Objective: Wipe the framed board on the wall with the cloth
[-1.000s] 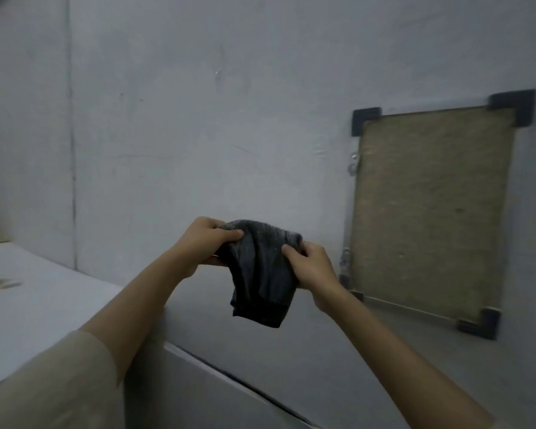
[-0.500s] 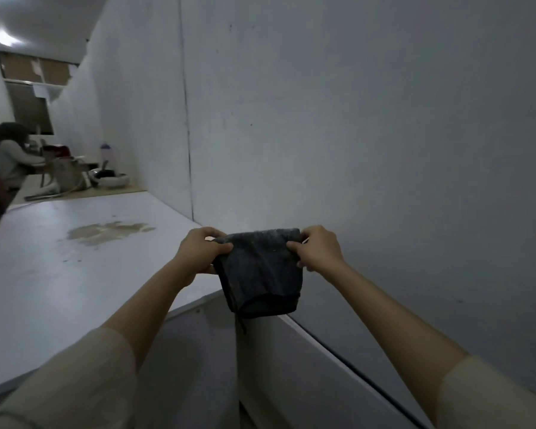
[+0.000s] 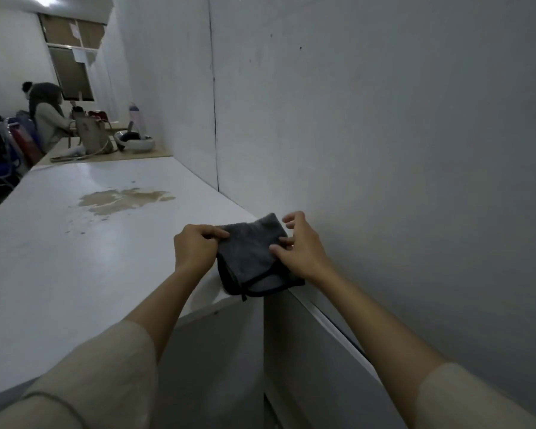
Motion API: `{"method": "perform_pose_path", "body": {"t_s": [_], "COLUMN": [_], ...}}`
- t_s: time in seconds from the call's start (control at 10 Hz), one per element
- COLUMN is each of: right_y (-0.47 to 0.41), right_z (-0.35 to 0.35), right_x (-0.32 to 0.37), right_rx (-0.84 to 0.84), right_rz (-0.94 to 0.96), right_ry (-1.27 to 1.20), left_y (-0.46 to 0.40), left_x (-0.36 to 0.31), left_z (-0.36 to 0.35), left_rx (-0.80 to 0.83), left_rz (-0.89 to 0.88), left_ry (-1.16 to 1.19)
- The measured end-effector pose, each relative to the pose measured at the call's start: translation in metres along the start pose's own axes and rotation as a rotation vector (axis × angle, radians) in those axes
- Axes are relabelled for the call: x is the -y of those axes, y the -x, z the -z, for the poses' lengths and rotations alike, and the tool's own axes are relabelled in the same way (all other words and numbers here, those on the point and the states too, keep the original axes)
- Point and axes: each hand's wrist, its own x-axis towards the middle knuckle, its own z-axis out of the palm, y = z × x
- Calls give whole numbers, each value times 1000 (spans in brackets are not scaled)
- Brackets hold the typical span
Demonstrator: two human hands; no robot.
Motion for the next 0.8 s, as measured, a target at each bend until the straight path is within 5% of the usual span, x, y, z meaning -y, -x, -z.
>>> {"method": "perform_pose_path", "body": {"t_s": [0.3, 0.6, 0.8], "right_y": [-23, -21, 30], "right_z": [-32, -26, 17], "right_x": [-22, -17, -1], "right_rx": [214, 354, 221], "right_rz": [161, 84, 69], "right_ry": [462, 676, 638], "left_y": [-22, -12, 24], "left_x": [41, 24, -3], "left_z": [-6, 5, 13], "left_rx": [-3, 266, 274], "left_rz": [-143, -112, -236], "left_ry": [-624, -825, -810]}}
